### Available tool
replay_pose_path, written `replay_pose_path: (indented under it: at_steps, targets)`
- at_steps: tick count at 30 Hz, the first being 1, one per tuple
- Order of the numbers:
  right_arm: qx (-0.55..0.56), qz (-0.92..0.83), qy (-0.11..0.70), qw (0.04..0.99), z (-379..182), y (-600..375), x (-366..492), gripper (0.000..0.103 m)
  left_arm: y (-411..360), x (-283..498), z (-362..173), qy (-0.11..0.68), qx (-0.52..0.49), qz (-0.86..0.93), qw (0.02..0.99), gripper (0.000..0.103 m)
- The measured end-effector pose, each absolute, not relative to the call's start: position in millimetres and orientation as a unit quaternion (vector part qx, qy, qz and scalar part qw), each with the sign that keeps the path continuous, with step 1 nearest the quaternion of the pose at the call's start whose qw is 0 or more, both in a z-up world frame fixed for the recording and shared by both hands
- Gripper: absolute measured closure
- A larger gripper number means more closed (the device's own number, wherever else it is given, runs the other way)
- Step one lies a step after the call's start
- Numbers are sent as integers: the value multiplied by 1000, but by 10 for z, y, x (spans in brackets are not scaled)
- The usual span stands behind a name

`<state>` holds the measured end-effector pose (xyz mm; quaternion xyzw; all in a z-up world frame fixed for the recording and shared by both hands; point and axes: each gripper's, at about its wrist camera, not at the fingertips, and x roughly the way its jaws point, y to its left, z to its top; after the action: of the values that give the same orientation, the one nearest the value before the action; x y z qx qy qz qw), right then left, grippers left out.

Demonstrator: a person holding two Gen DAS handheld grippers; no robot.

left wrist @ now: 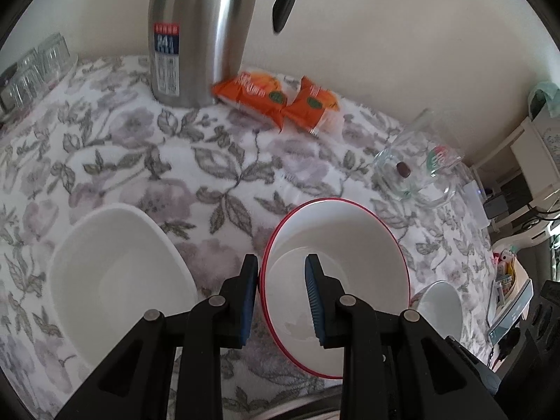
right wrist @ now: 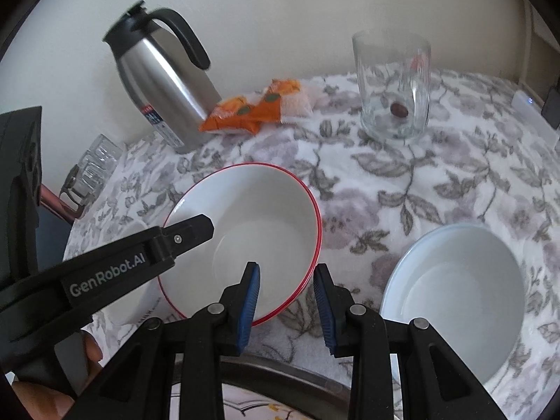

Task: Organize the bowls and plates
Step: 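Lift the strawberry bowl and carry it over the steel basin with both grippers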

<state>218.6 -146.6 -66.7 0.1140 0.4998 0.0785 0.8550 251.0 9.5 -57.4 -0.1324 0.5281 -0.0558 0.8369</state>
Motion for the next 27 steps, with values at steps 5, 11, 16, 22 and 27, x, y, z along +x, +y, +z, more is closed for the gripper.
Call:
replay_pose_path:
  at_steps: [5,11,16,22,27]
  targets:
    - [109,83,475,869,-401,-1456,2100,69,82,2399,-285,503,-129,-55,853,74]
    - [107,89,455,880,-143,-1474,1965,69,96,2236,1,476,-140,-65,866,74]
    - [99,89,437,890,72,-1480,1831,69,82,2139,97,470,-143,-70,868,74]
    - [97,91,433,892,194,-1490,1707,69,88,2006,196,463,-148,-75,871,74]
    - [84,86,440,890,187,-1454,1620,69,98,1908,157,471,-150,-70,866,74]
